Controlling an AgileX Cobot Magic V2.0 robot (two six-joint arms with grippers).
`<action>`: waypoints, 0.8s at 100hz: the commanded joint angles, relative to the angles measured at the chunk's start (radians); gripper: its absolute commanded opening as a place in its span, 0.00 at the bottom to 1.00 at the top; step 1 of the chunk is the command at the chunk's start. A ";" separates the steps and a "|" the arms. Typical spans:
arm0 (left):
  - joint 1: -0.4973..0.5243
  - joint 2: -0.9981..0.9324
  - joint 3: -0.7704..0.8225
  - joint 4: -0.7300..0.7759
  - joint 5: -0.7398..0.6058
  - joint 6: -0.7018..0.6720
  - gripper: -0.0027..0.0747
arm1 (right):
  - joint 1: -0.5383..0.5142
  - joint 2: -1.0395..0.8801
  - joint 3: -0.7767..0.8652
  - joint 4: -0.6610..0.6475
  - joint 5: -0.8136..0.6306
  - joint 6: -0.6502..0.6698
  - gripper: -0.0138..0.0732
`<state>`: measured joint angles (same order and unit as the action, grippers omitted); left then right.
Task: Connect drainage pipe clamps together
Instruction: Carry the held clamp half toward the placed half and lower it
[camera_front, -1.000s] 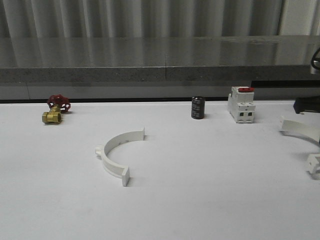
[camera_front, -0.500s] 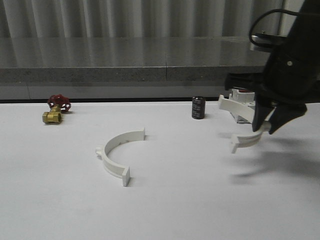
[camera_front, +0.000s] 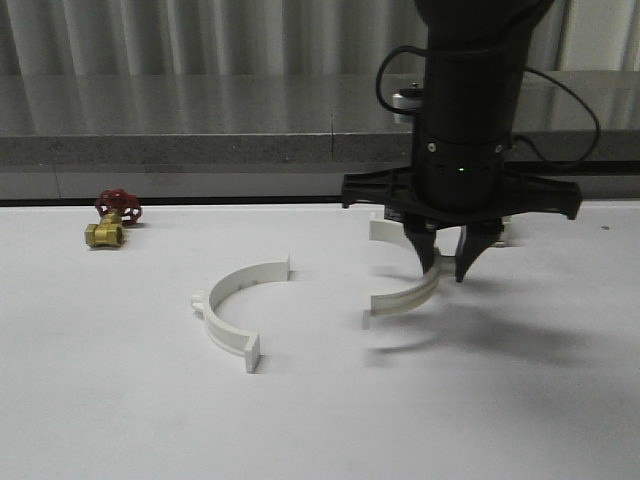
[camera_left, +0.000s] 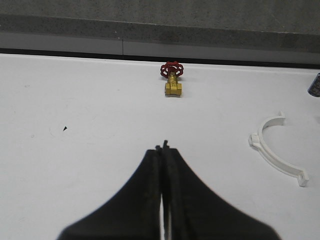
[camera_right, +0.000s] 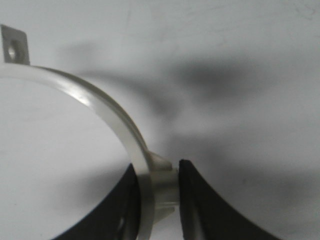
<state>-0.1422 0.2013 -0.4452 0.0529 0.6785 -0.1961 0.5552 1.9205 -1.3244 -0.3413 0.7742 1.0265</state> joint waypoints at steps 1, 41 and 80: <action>0.001 0.009 -0.027 0.003 -0.072 0.001 0.01 | 0.011 -0.037 -0.051 -0.039 0.007 0.010 0.20; 0.001 0.009 -0.027 0.003 -0.072 0.001 0.01 | 0.012 -0.035 -0.056 -0.039 0.062 0.005 0.20; 0.001 0.009 -0.027 0.003 -0.072 0.001 0.01 | 0.023 -0.024 -0.071 -0.032 0.018 0.005 0.20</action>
<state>-0.1422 0.2013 -0.4452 0.0529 0.6785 -0.1961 0.5704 1.9376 -1.3579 -0.3455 0.8152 1.0341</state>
